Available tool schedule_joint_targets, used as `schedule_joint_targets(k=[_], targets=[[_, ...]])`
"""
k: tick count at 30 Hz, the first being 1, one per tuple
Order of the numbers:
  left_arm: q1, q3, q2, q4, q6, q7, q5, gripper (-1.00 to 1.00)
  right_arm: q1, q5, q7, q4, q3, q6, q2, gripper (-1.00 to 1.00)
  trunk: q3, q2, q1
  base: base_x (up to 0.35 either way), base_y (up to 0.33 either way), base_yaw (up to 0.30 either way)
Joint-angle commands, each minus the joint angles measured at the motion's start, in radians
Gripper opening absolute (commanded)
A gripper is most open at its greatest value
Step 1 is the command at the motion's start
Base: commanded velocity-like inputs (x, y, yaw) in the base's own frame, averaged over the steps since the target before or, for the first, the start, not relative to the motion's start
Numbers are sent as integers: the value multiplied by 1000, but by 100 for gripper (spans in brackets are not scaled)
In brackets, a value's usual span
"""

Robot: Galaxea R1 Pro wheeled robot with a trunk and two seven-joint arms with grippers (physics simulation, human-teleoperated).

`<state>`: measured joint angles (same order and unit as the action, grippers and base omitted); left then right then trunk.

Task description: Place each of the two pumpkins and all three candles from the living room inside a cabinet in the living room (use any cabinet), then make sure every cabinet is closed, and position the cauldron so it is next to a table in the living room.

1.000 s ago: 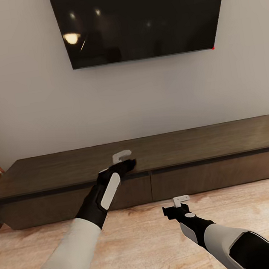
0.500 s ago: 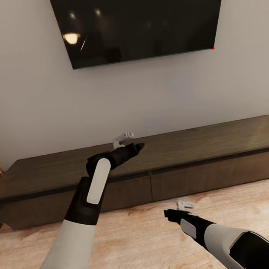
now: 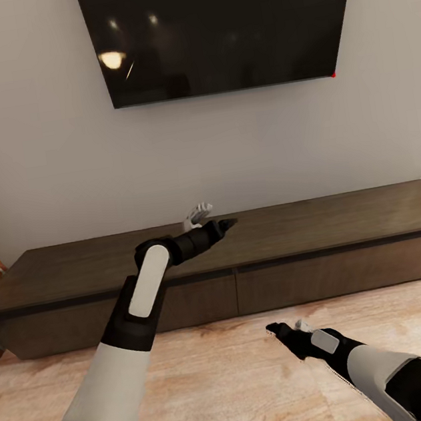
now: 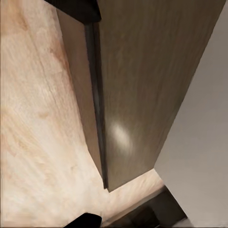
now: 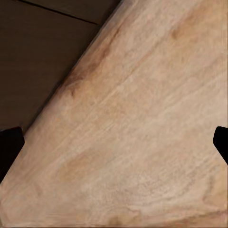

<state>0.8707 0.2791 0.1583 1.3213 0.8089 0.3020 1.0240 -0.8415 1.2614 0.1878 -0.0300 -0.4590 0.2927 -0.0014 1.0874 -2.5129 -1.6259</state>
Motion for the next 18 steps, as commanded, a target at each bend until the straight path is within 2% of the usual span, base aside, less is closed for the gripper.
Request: schedule_joint_targets(k=[1,3,4,5,9,13,18], targets=[[1,0,0,1,2,10,20,100,-1,9,31,1,-9,10,-6,100,1,0,0,0,0,0],[1,0,0,1,1,10,43,100,-1,11,129,1,-10,26,-25,100,1,0,0,0,0,0],[1,0,0,1,1,11,46,100,-1,12,153,2,-10,28,-28,100,1,0,0,0,0,0],[1,0,0,1,-1,13,53,100,-1,12,227,3,-11,35,-38,100,1,0,0,0,0,0],[1,1,1,1,-22,15,59,100,-1,9,393,3,-14,76,-51,100,1,0,0,0,0,0],[1,4,1,1,-47,15,60,100,-1,11,445,2,-11,133,-53,100,1,0,0,0,0,0],[-2,6,1,1,-55,13,59,100,-1,13,462,1,-12,148,-54,100,1,0,0,94,0,0]])
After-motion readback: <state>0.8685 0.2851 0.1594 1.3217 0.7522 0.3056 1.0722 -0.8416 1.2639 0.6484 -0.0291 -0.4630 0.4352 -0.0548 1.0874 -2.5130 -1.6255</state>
